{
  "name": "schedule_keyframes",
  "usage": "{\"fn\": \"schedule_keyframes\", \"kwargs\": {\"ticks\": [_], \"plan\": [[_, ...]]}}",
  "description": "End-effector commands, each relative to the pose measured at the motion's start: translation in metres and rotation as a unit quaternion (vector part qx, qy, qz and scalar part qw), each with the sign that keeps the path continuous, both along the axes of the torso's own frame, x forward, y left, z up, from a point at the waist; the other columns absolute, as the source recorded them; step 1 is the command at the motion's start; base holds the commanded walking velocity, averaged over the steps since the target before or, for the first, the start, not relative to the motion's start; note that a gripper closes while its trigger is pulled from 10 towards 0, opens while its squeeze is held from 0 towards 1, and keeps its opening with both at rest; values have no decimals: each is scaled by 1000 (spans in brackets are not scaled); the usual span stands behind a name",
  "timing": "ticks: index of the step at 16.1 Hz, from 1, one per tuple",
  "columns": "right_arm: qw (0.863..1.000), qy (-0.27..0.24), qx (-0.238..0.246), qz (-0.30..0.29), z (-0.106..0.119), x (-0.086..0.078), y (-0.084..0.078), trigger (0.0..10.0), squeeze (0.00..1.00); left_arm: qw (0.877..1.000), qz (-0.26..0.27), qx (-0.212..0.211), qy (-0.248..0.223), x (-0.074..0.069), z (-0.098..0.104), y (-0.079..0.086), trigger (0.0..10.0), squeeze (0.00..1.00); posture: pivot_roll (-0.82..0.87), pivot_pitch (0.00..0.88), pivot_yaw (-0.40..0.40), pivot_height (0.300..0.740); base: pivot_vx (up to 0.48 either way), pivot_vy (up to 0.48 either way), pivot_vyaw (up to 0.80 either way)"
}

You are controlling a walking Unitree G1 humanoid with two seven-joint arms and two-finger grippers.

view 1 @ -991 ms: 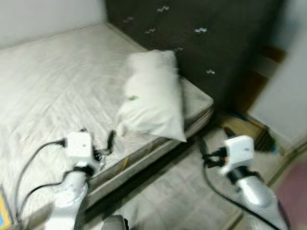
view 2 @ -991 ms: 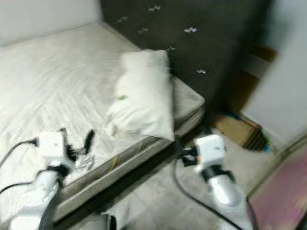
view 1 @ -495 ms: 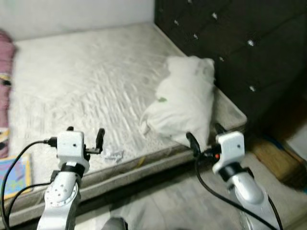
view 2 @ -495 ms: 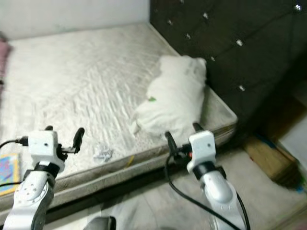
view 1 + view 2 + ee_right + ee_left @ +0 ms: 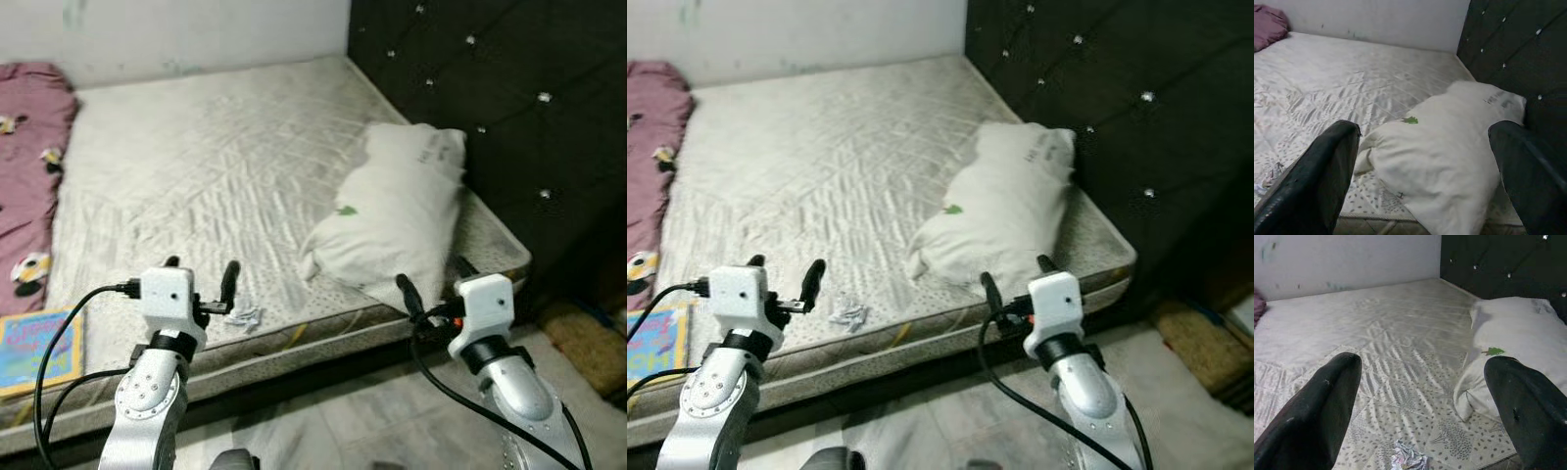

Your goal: Clean up the room

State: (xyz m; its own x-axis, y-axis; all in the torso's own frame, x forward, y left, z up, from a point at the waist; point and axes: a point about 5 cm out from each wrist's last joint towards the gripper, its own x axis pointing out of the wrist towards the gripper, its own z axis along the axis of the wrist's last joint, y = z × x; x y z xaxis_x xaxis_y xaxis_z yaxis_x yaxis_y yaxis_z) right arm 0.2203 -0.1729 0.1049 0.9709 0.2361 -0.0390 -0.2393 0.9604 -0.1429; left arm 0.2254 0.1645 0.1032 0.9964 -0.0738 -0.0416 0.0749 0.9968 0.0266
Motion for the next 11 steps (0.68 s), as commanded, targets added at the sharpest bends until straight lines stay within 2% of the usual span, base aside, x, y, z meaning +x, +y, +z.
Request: {"fn": "schedule_keyframes", "kwargs": {"ticks": [1, 5, 11], "plan": [[1000, -7, 6, 5, 3, 2, 4, 10000, 0, 1000, 7, 7, -5, -1, 2, 6, 10000, 0, -21, 61, -42, 740, 0, 0, 0], [1000, -10, 3, 7, 4, 3, 4, 10000, 0, 1000, 6, 6, -6, 0, 2, 5, 10000, 0, -20, 64, -43, 740, 0, 0, 0], [1000, -12, 3, 10, 4, 4, 5, 10000, 0, 1000, -1, 4, -10, 1, 3, 2, 10000, 0, -23, 66, -42, 740, 293, 0, 0]]}}
